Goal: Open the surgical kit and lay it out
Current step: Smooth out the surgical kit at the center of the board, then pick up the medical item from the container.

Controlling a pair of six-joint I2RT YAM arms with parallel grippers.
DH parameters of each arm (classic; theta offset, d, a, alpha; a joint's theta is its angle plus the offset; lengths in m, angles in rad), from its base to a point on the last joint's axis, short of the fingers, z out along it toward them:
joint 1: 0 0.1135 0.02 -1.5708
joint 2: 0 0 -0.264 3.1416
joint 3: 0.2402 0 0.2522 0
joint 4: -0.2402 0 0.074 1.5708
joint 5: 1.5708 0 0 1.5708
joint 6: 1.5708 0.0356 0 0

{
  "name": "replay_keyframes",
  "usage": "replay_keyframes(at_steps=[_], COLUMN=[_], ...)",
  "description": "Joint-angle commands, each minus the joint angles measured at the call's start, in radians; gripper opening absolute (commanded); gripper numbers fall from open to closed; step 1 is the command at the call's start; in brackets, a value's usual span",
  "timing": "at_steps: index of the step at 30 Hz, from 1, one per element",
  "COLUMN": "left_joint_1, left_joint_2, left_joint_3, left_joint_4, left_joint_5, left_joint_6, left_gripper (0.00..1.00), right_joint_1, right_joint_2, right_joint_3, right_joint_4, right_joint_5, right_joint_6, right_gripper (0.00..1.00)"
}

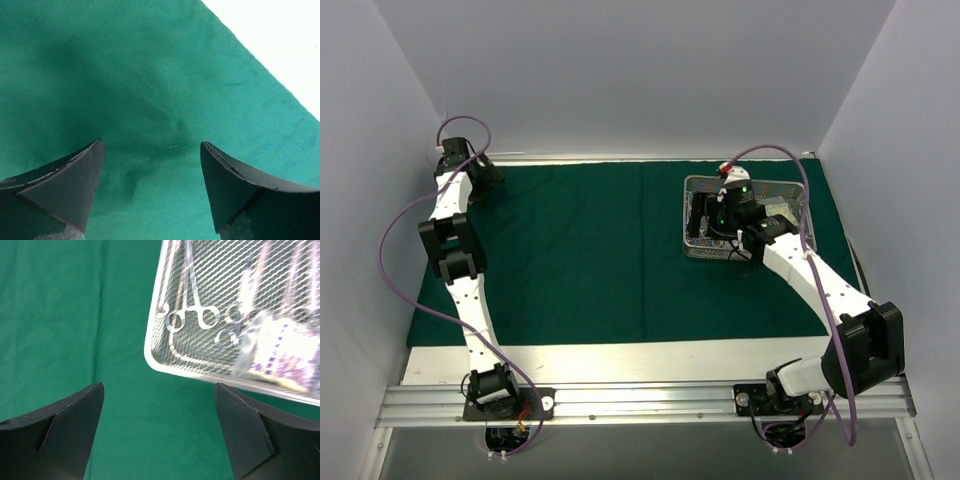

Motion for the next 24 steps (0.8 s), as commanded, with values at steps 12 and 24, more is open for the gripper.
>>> replay_keyframes(at_steps=[12,24], left_joint_1=[-0.093,-0.28], left_joint_2=[-0.434,-0.98], left_joint_3=[-0.145,-0.618], left_joint_4=[-0.119,-0.257], left_joint_5=[-0.148,-0.299], left_joint_6=[0.049,0.079], left_gripper=[0.95,0.94], right_joint_1=[-0.163,-0.321], right_joint_2=[0.084,0.25], right_joint_3=[0.246,0.342], right_joint_4=[-0.122,-0.231], right_joint_5=[0.206,0.145], right_joint_6=[0.001,0.015], right_gripper=[1.0,0.88])
